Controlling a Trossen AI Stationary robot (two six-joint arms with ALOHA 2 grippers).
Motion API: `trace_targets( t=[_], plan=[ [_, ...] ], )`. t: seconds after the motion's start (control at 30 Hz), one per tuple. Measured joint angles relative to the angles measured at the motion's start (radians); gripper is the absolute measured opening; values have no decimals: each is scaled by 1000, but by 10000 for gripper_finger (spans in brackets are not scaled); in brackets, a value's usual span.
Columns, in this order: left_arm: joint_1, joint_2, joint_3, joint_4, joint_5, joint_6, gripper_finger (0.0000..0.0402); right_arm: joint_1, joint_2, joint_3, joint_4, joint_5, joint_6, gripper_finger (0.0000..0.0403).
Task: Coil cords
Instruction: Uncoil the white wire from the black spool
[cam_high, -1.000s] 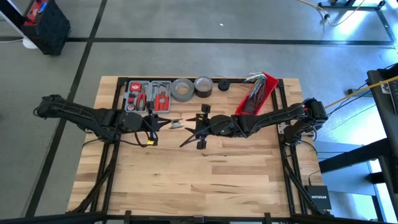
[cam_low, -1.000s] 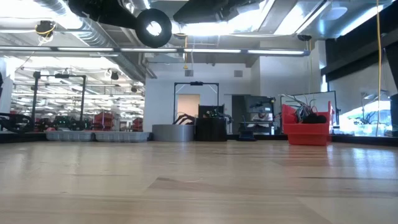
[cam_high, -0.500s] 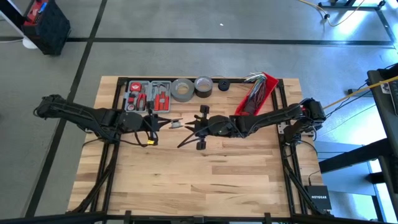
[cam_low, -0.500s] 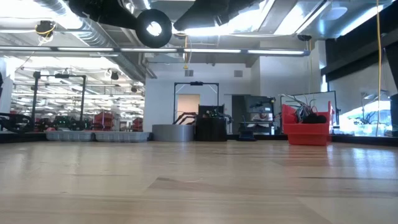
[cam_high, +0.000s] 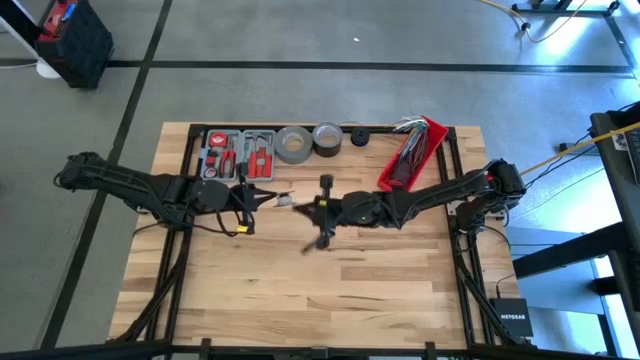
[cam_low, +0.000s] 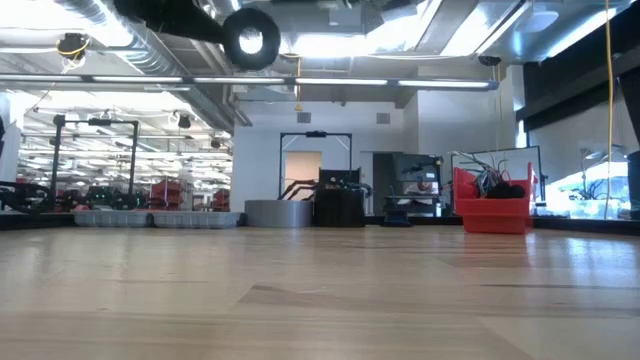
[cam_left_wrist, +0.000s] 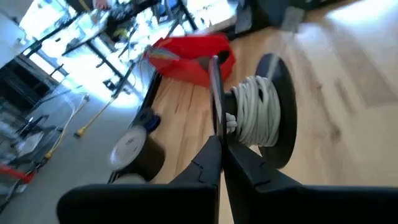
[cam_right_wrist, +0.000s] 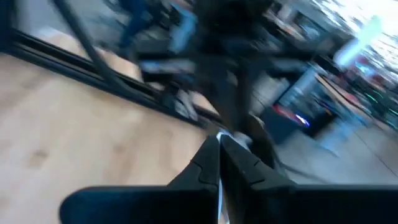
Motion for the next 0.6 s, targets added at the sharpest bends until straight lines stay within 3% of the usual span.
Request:
trace_targets(
  t=[0.1, 0.4, 0.47, 0.6],
  plan=[
    [8, 15, 0, 42, 7, -4, 1, 9, 13, 0, 35, -71, -5, 7],
    [11, 103, -1, 216, -13, -16, 1, 2, 43, 0, 91, -24, 0, 5],
    [19, 126, -1, 238, -14, -3, 1, 0, 50, 1, 109, -71, 0, 6],
    [20, 125, -1, 287, -71, 1, 1, 0, 58, 3, -32, -117, -41, 6]
  ],
)
